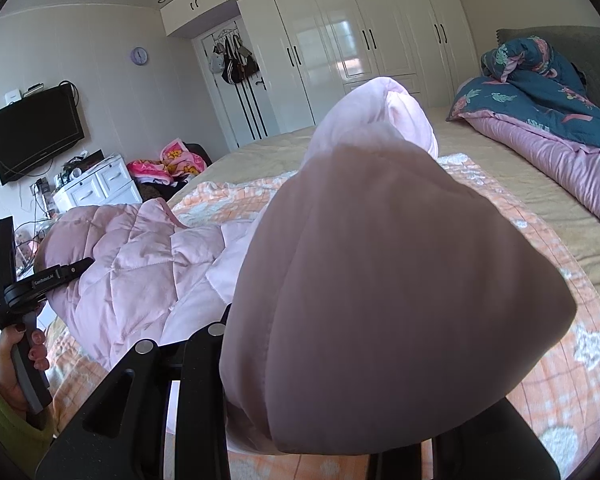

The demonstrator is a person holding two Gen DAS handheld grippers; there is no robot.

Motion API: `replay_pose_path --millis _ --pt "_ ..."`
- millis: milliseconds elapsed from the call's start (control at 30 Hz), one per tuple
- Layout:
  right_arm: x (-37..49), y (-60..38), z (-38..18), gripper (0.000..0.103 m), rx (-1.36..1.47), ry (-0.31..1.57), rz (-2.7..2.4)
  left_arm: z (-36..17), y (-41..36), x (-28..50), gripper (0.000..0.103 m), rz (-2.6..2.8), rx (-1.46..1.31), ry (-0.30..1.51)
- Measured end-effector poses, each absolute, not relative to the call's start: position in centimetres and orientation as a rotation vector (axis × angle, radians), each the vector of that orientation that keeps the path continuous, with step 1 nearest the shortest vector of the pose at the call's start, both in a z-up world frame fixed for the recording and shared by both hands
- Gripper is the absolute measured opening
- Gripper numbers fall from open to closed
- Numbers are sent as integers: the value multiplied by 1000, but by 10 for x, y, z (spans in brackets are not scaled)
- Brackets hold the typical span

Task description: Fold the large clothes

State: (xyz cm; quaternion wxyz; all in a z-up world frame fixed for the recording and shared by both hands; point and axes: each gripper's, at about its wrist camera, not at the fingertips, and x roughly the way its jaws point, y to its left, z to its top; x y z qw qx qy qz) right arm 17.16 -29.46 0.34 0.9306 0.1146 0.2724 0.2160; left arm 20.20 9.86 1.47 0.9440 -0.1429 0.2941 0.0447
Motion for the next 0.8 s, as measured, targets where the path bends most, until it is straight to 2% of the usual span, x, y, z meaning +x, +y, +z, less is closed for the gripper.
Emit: replay_pose_path --millis 800 --pt "122 -315 -34 32 312 664 393 -16 88 144 31 115 -259 667"
